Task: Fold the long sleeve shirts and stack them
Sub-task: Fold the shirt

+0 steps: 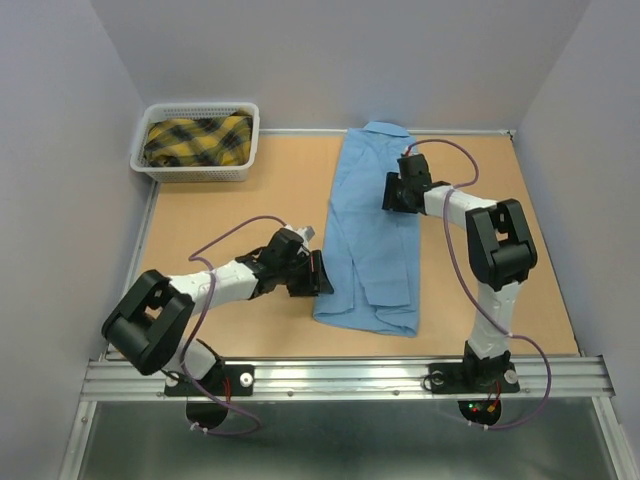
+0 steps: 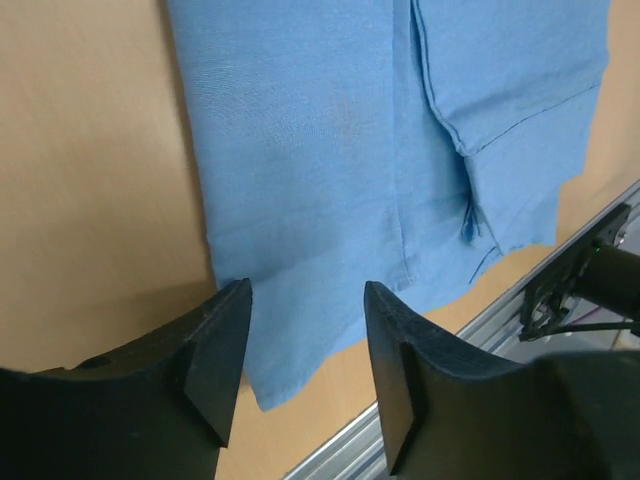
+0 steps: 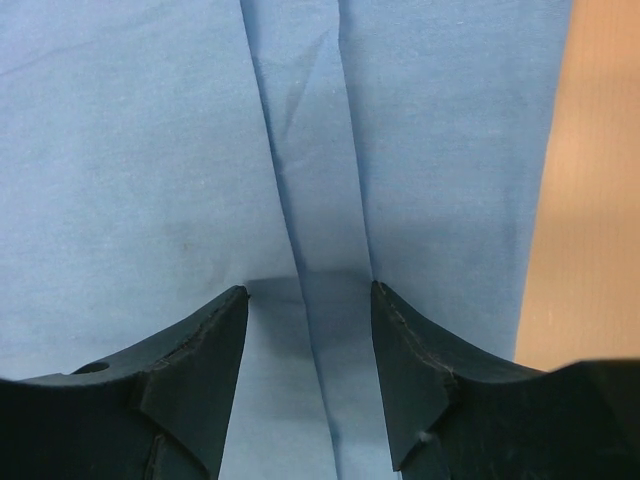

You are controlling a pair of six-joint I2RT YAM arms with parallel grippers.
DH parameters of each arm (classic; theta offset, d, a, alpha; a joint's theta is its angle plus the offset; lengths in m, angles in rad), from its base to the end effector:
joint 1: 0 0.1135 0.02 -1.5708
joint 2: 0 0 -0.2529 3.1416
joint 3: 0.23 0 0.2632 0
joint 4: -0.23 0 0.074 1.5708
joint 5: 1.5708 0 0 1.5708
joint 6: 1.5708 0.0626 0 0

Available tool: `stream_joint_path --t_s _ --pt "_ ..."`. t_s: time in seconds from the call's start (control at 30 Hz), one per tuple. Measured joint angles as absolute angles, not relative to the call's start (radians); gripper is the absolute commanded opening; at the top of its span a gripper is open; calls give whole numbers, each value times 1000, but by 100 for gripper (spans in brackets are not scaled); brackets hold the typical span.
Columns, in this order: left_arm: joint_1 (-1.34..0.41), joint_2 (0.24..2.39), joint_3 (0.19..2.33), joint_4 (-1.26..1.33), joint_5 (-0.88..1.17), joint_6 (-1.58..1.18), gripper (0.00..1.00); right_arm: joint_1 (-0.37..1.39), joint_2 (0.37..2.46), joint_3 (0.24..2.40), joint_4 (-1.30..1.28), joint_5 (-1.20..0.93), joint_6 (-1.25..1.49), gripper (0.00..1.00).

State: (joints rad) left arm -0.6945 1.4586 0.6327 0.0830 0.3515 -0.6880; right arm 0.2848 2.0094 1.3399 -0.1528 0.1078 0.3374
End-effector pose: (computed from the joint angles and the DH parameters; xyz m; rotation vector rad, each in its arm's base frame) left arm 0.2223 -0.2132 0.1273 0.2045 2.5150 -1.0488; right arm 0.4417 0.1223 0.1307 0.1136 2.3905 0.1648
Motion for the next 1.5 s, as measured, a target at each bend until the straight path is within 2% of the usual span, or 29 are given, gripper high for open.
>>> stream_joint_path --t_s 0.1,0.27,0.4,0.53,0.57,0.63,0.67,0.77,0.83,1.0,1.27,1.5 --pt "-694 1359 633 41 291 -701 70 282 1962 1324 -182 109 334 60" --pt "-694 1214 652 -30 187 -700 77 281 1758 1250 -200 109 339 61" --pt "-694 1179 655 -79 147 -696 81 281 1562 1144 -209 101 358 62" --pt "-694 1159 632 -95 142 -697 82 281 1451 1032 -238 96 383 62" --pt "-694 1150 621 -101 142 -698 87 281 1426 999 -249 97 390 63" --pt "-694 1134 598 -108 140 -701 89 281 1374 936 -282 97 404 63" --pt "-694 1130 588 -112 140 -705 94 281 1359 922 -295 97 410 63" --pt "-694 1126 562 -112 142 -716 99 281 1287 862 -332 96 436 63" --pt "-694 1126 548 -110 144 -723 99 281 1222 816 -342 92 466 68" --pt "-694 1124 531 -105 153 -743 99 281 1104 730 -377 74 529 74" --pt "-695 1129 520 -67 179 -780 81 281 937 609 -472 -2 611 76" --pt "-706 1174 509 -40 205 -797 79 281 889 579 -619 -62 720 75"
